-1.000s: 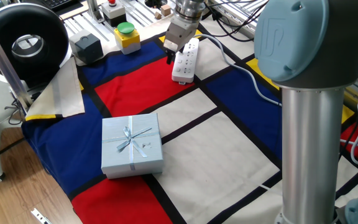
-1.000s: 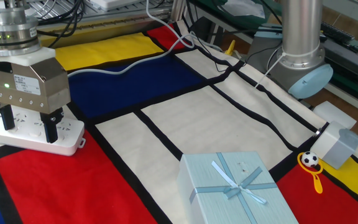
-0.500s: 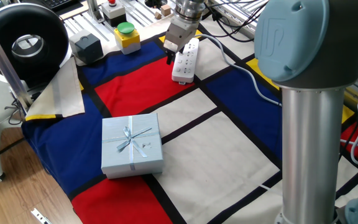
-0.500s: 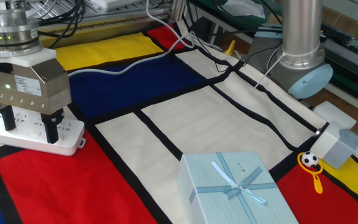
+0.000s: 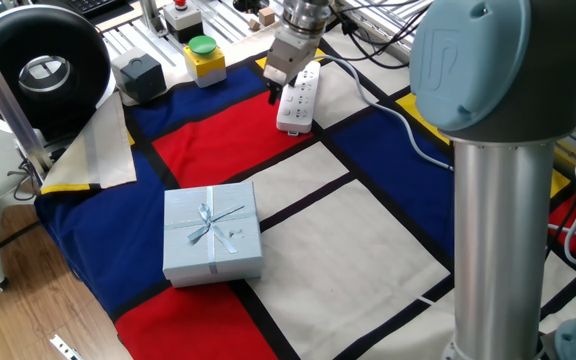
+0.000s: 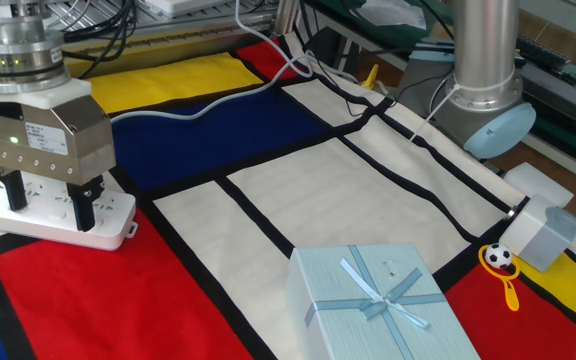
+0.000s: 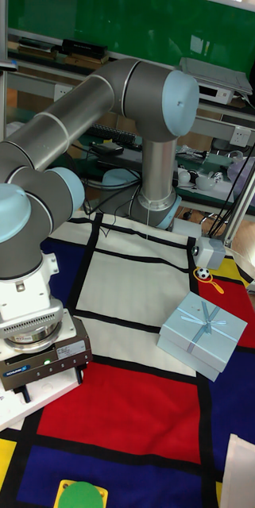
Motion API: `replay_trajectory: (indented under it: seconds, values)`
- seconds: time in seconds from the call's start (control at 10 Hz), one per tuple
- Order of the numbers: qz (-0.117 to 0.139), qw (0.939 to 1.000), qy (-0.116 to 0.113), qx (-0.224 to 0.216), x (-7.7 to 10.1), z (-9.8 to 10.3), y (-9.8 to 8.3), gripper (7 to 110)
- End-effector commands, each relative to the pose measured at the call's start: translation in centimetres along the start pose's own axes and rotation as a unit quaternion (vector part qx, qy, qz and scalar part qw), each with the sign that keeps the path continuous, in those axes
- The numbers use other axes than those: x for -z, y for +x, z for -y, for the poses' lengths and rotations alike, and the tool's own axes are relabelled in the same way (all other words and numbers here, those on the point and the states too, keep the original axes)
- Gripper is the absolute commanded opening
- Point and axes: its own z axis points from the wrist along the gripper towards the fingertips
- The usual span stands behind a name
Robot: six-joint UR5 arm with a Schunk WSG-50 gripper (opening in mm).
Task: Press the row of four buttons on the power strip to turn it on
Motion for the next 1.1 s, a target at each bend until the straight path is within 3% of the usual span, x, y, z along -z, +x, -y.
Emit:
replay_trajectory:
  seconds: [0.0,0.2,0.4,0.6,1.0]
  values:
    - [0.006,1.0,-0.003,-0.003,-0.1,0.0,-0.2,88]
    - [0.006,1.0,-0.003,-0.003,0.0,-0.1,-0.2,88]
    - [-0.008,1.0,-0.005,-0.002,2.1,-0.1,0.6,88]
    - [-0.008,0.9998,-0.017,-0.001,2.9,-0.6,0.2,88]
    - [-0.01,0.9996,-0.021,-0.016,4.4,-3.2,-0.8,88]
